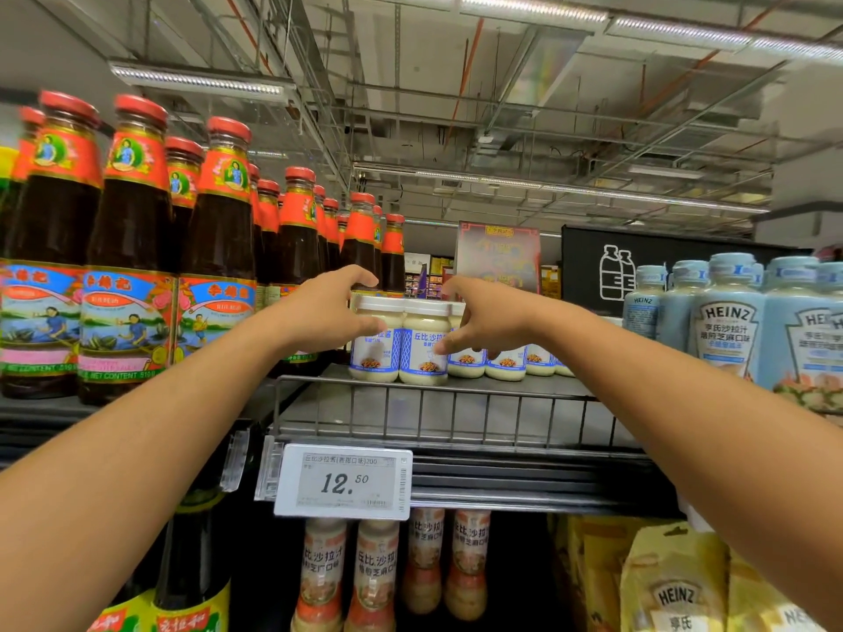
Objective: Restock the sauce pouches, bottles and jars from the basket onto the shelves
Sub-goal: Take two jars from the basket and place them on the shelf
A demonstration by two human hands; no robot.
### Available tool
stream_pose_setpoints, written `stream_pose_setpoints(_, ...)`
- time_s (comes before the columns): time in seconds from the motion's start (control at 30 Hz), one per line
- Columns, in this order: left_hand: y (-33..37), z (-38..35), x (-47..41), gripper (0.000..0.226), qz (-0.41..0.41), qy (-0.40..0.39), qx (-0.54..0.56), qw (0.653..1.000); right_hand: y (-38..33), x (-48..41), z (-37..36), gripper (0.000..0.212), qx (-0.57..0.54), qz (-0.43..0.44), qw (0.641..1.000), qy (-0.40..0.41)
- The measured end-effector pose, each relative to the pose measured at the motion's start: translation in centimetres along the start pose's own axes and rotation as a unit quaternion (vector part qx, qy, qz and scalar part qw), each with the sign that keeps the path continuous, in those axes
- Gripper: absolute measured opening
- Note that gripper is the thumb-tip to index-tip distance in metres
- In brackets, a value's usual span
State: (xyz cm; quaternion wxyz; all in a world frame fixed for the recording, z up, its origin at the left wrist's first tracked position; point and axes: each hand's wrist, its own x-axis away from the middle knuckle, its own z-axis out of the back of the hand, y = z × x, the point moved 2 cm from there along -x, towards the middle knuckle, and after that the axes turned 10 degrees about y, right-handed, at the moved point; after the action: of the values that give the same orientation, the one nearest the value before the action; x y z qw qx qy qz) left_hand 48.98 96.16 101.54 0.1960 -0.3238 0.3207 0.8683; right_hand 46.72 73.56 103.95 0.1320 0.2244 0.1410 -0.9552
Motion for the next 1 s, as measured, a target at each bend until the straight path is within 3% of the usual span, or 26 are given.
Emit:
stream_pose_setpoints(0.2,1.5,1.0,1.4,0.052,-0.047,0.046,0.017,0.998,-0.6,2.7,0.8,0.080,-0.035,-0.014,0.998,0.056)
stream_pose_setpoints(0.4,3.9,1.4,3.8,0.041,-0.112,0.046,0.114,0.986,-1.7,6.7,1.1,0.050,-0.062,-0.026,0.991,0.115)
stream_pose_setpoints(0.6,5.7,2.5,5.4,0.036,-0.186,0.034,0.098,0.977,-3.0,11.2,2.2,0.027,-0.103,-0.039,0.975,0.191)
stream_pose_setpoints(0.83,9.1,1.6,8.2,0.020,-0.224,-0.002,0.248,0.943,-4.5,17.2,3.0,0.021,-0.143,-0.045,0.948,0.281)
stream_pose_setpoints(1.0,12.0,-0.7,10.2,0.018,-0.211,-0.060,0.395,0.892,-4.0,22.0,3.2,0.014,-0.162,-0.045,0.930,0.328)
